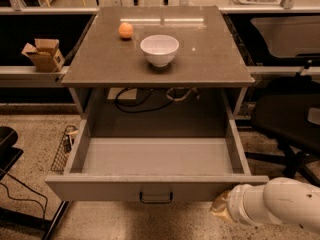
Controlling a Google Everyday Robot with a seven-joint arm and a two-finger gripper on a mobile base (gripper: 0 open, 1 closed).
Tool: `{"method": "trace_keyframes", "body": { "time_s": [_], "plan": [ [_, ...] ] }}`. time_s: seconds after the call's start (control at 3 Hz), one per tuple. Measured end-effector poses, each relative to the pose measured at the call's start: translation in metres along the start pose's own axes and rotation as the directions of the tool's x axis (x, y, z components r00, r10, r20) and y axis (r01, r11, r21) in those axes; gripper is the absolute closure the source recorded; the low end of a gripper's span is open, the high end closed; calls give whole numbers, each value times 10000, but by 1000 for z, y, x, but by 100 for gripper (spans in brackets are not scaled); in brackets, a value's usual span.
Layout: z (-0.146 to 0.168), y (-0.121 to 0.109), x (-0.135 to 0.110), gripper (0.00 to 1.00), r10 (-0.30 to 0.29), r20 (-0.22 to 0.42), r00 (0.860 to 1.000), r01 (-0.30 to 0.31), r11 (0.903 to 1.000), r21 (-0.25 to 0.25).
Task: Close top drawer
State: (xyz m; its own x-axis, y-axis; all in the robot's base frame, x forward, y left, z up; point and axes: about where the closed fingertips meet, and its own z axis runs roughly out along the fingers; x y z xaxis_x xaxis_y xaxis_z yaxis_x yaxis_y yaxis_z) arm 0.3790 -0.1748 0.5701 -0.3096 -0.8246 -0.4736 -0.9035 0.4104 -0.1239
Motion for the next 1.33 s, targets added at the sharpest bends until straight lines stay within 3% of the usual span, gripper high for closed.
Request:
{"method": "trace_keyframes", "body": {
  "time_s": [0.33, 0.67, 1.0, 1.33],
  "plan": [
    [1, -1, -3, 100, -80, 74, 9999, 79, 10000, 33],
    [8, -26, -26, 100, -743, 603, 9954, 718, 9965, 434],
    [7, -25, -26, 100, -755, 612, 9953, 729, 9964, 442],
    [14, -60, -43, 100, -1213, 951, 9881, 1135, 9901, 830]
  ]
}}
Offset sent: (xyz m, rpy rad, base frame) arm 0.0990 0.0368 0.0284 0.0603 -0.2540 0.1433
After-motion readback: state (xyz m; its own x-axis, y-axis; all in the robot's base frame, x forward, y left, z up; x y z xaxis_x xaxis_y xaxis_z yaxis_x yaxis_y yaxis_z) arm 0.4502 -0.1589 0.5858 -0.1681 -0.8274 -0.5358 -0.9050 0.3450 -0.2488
